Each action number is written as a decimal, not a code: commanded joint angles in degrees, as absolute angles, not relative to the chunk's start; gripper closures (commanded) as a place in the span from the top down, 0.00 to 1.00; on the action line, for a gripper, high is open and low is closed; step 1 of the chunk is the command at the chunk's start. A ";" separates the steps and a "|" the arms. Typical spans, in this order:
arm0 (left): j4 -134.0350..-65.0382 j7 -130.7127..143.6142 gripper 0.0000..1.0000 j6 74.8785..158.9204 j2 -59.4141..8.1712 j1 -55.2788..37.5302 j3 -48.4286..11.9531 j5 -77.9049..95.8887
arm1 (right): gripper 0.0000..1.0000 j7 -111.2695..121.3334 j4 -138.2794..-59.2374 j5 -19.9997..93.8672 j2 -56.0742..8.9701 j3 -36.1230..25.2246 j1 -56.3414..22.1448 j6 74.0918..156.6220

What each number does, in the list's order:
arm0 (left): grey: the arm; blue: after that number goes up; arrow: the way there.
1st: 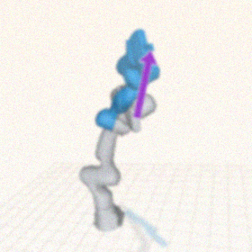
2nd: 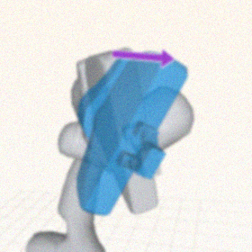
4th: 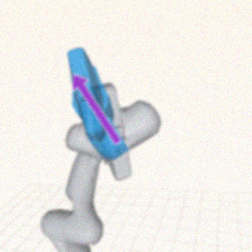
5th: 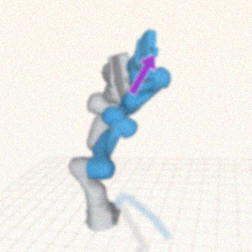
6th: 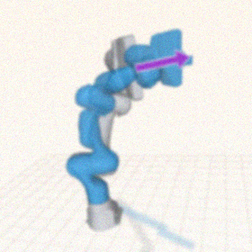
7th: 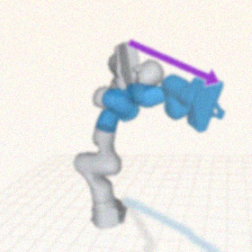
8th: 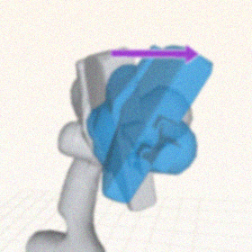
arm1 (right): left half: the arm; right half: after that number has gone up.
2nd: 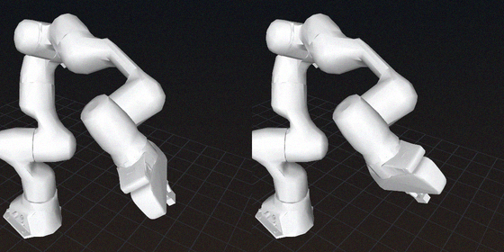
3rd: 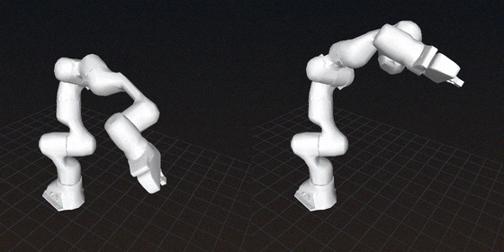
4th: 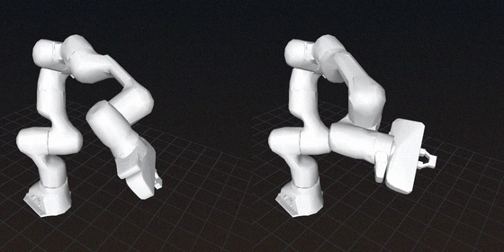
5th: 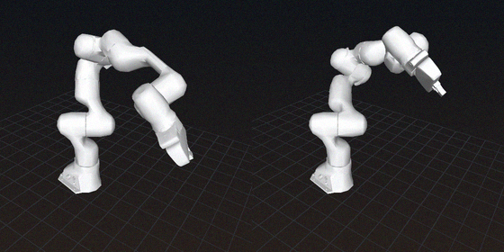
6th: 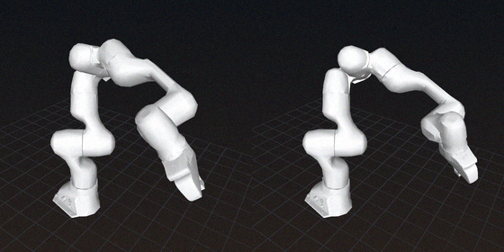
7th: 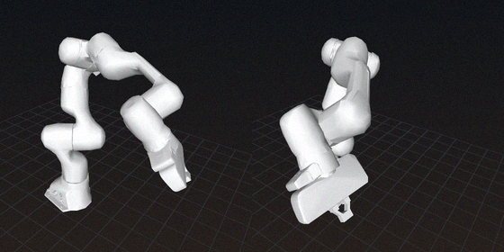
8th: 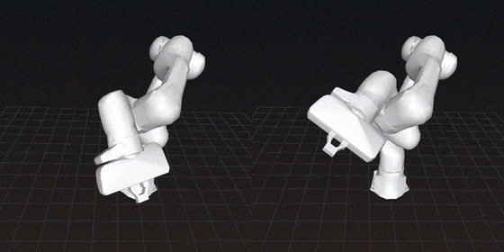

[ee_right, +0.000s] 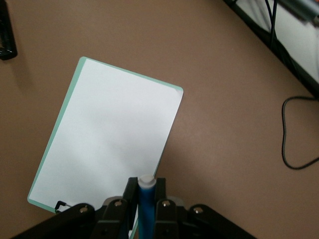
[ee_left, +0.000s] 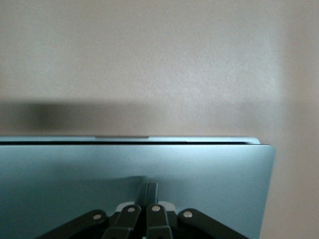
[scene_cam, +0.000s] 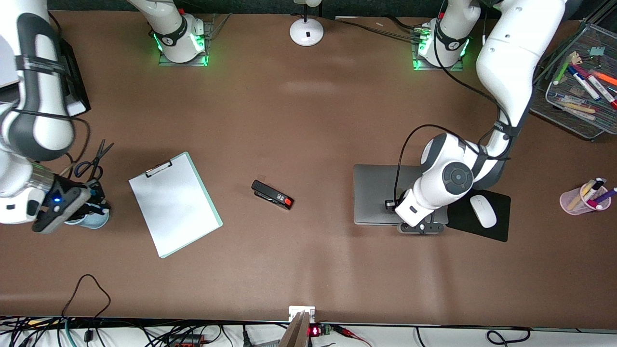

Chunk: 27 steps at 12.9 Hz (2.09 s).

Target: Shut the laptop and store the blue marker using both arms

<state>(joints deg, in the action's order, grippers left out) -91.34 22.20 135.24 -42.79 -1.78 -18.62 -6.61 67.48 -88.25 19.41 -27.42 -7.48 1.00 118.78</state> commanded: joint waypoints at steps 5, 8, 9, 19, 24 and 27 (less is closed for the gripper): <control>-89.03 22.06 0.00 137.11 -46.93 -1.93 -17.93 -11.07 | 0.00 96.55 -85.43 37.06 -30.41 -6.68 9.83 117.51; -88.60 22.50 0.00 135.89 -45.10 -1.50 -17.93 -11.08 | 0.00 106.50 -85.43 44.27 -31.64 -6.68 13.52 114.62; -88.16 22.41 0.00 132.31 -43.43 -1.15 -18.02 -11.16 | 0.00 109.48 -85.43 46.30 -32.42 -6.68 14.93 113.83; -87.10 9.67 1.00 105.21 -20.41 1.32 -18.72 -10.28 | 1.00 110.76 -85.34 51.24 -35.42 -6.59 18.81 111.36; -86.40 9.05 1.00 94.58 -14.07 1.76 -18.90 -10.20 | 1.00 89.62 -85.25 40.90 -30.34 -6.77 14.43 111.53; -86.39 3.63 1.00 93.34 -9.42 3.08 -16.02 -4.68 | 1.00 70.54 -85.25 29.13 -25.33 -6.59 9.24 111.53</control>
